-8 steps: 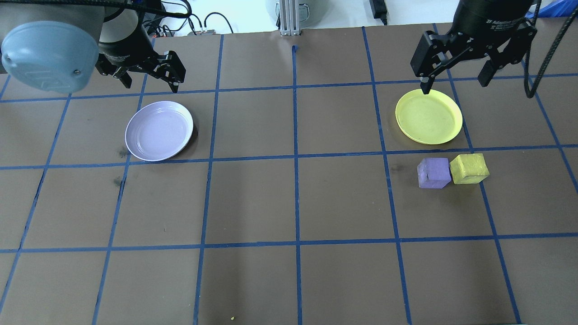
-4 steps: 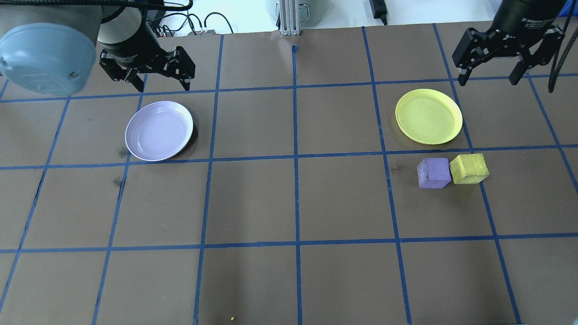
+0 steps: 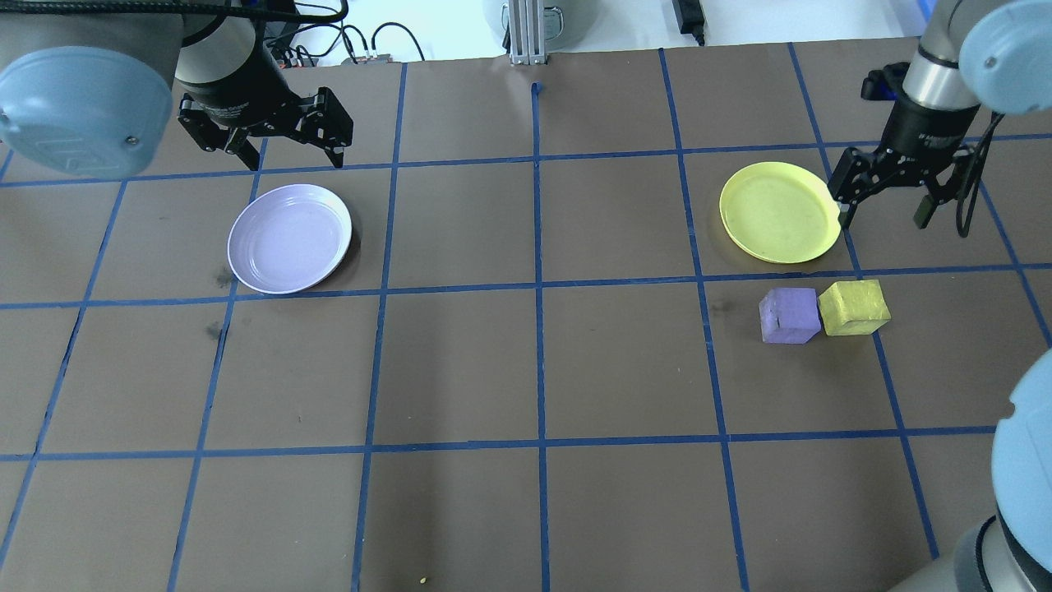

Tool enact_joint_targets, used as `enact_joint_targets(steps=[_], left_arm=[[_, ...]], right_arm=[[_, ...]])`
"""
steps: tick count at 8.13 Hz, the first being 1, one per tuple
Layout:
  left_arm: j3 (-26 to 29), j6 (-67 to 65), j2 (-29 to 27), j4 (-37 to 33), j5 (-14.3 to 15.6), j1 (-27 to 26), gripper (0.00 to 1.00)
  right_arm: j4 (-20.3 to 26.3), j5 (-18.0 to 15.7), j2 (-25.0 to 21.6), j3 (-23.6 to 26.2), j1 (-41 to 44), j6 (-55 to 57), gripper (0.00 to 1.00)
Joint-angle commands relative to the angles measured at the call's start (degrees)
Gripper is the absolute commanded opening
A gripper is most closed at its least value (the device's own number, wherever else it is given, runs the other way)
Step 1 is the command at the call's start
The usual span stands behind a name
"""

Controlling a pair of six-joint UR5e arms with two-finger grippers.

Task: Sort blocks by color into plates

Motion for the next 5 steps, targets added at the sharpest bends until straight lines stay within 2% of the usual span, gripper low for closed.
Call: enact_joint_targets(steps=[1,2,4,5], left_arm=[[-0.08,-0.06,0.26,-0.14,0.06,0.53,1.00],[-0.08,0.03,-0.18,-0.14,0.06,0.53,1.00],[0.00,-0.15,-1.06,0.12,-0.12,0.53,1.00],[0.00,0.03,-0.88,0.21,-0.12,0.45,1.00]], right_arm=[[-10.99,-1.60,2.29,12.91,-0.79,-1.23,1.00],[-11.45,-3.87,3.26,13.55,-0.79,-1.23,0.99],[-11.54,-4.16,4.15,13.56,-0.87,-1.14,0.99],[-11.46,-4.16,4.32,13.73,-0.87,-1.14,0.92]])
